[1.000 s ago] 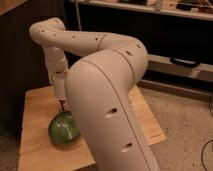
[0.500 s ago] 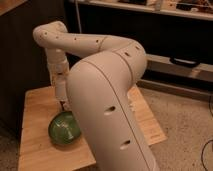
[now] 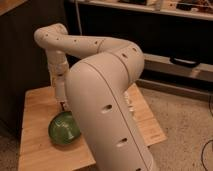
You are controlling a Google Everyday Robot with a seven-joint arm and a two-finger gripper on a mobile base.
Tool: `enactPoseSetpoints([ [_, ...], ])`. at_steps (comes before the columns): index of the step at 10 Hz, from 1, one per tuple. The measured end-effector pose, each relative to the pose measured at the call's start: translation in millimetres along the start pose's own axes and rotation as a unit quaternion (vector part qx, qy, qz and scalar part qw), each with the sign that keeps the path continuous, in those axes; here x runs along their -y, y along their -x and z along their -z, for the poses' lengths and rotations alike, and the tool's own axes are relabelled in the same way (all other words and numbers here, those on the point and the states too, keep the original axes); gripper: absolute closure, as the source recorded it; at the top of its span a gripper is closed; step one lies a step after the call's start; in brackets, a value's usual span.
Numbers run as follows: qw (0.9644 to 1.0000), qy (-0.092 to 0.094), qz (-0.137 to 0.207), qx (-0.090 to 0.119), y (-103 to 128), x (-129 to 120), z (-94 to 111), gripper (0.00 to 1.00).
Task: Place the ceramic cup over the eraser
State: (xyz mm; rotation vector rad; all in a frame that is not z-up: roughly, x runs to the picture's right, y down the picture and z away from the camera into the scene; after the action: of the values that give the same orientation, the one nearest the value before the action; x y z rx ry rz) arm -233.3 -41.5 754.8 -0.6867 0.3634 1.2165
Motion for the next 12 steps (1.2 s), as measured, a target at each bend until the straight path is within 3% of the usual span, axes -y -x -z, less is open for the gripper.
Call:
enactPoseSetpoints([
  [1, 1.0000, 0.001, -0.001, -0.002, 0, 0, -4, 0.91],
  [8, 0.9999, 0.010, -0.003, -0.011, 1, -3, -29, 0.23],
  [12, 0.9997, 0.013, -0.005, -0.022, 0, -4, -41, 0.20],
])
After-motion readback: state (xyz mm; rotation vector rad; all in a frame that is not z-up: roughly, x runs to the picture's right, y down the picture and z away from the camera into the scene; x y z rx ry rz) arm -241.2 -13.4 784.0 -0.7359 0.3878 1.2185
